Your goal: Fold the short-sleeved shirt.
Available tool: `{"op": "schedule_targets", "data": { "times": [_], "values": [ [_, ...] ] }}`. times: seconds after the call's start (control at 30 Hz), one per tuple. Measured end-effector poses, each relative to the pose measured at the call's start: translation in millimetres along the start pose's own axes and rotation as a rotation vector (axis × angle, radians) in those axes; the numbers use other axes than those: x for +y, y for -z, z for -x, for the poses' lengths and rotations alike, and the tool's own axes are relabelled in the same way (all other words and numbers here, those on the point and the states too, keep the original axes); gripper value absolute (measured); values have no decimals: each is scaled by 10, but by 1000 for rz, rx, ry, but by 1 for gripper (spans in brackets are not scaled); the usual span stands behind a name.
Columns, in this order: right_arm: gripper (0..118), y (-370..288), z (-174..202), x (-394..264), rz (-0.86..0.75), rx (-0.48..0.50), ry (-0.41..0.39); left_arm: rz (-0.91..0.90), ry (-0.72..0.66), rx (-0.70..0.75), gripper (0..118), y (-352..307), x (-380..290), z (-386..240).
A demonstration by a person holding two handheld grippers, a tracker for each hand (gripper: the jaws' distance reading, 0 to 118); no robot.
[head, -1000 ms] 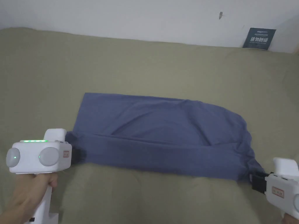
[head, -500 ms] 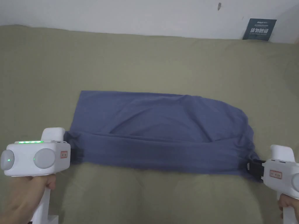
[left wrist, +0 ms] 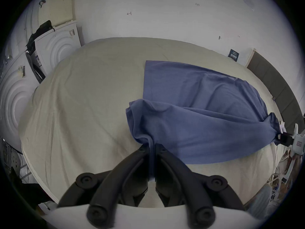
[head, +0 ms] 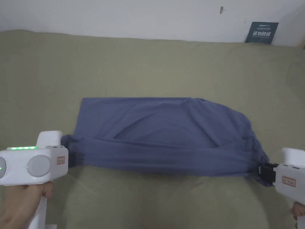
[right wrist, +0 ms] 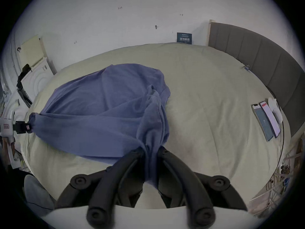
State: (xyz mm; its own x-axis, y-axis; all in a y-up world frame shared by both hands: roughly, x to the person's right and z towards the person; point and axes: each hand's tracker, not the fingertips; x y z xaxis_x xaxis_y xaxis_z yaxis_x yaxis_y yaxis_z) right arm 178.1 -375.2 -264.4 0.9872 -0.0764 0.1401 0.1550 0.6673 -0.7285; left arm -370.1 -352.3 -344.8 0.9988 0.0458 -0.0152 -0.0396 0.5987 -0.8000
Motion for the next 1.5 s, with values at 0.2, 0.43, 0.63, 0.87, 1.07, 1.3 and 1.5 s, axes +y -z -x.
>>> {"op": "schedule_targets", "data": {
  "times": [0.2, 0.43, 0.63, 0.87, 1.07, 1.3, 1.5],
  "values": [
    [15, -328, -55, -327, 12, 13, 5, 10, -7, -8, 7, -259, -373, 82],
    [11, -631, -102, -782, 37, 18, 26, 19, -18, -15, 7, -551, -767, 167],
    [10, -573, -159, -947, 42, 37, 28, 13, -30, -10, 7, -568, -790, 270],
    [9, -461, -274, -907, 52, 38, 36, 42, -35, 3, 7, -501, -840, 278],
    [10, -380, -316, -942, 46, 50, 60, 16, -84, -56, 8, -489, -863, 332],
    [109, -683, -71, -693, -9, 47, 66, -34, -71, -24, 111, -609, -658, 304],
    [79, -485, 146, -98, -84, 45, 14, -83, 7, 20, 70, -458, -138, 112]
  ]
}}
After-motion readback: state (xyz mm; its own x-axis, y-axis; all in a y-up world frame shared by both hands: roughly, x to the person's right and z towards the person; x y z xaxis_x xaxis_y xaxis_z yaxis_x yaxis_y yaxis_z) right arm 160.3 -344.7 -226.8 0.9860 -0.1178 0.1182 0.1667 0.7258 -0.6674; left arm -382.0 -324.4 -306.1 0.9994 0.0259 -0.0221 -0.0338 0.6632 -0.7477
